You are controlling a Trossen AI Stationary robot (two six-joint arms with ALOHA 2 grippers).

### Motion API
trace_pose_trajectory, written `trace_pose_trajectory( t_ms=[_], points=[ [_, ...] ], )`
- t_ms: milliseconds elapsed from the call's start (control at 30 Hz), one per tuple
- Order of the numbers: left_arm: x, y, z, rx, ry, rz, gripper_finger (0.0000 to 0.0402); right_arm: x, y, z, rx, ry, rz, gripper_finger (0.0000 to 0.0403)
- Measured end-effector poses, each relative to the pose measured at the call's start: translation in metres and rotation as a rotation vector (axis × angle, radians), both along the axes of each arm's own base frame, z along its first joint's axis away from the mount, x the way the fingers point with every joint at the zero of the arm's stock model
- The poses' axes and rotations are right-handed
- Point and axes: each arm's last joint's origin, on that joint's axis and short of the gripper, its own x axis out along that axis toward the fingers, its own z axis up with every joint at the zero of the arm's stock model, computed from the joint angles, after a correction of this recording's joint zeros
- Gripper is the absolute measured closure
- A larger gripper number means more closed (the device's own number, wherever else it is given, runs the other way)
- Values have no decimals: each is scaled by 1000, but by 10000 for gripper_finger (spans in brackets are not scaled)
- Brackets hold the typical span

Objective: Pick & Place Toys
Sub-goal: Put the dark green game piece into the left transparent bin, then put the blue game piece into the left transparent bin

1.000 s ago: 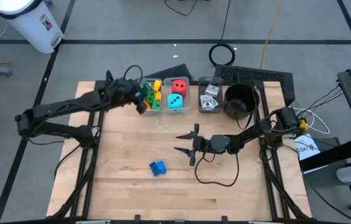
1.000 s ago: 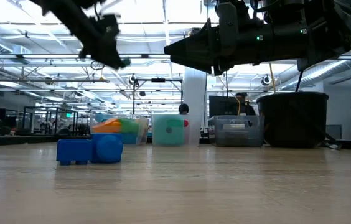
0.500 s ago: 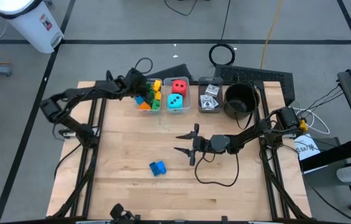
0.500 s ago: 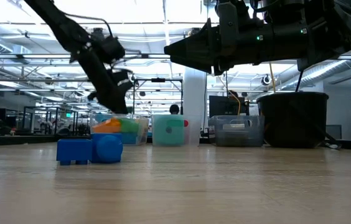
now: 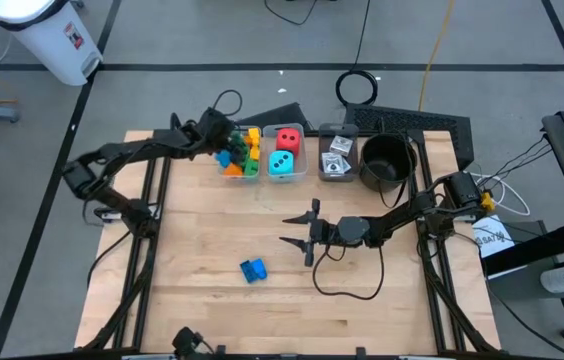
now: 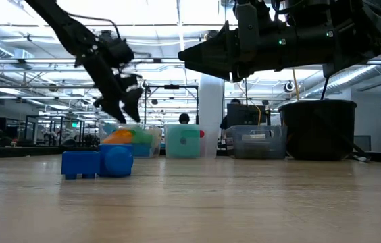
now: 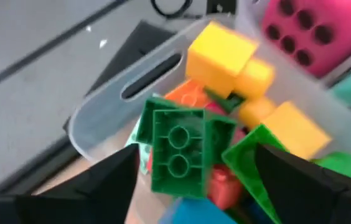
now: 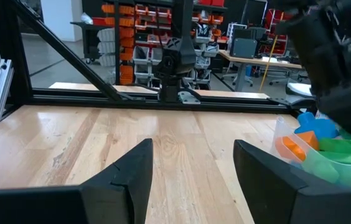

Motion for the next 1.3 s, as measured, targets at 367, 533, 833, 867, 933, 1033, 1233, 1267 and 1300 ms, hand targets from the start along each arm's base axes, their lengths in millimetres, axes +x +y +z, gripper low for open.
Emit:
trace_pose_trajectory(
  t_ms=[367,533,833,867,933,1033,1233,1267,1300],
  points=[
    [-22,-56,84,139,-201,-114,14,0,0,0,0,0,0,209],
    [-30,-103,121,146,-412,-315,12,0,0,0,0,0,0,209],
    [-33,-179,143,78,-558,-691,11,0,0,0,0,1,1,209],
    [-32,-187,141,60,-550,-730,11,0,0,0,2,3,1,209],
    [-29,-203,138,23,-526,-809,11,-2,1,2,26,25,4,209],
    [-20,-226,125,-46,-440,-922,11,-8,0,13,69,92,30,209],
    [6,-273,87,-100,-226,-1144,11,-33,-8,44,111,212,22,209],
    [11,-281,78,-97,-181,-1185,11,-37,-9,48,112,220,24,209],
    [17,-289,68,-90,-136,-1224,11,-41,-8,53,115,225,28,209]
  ],
)
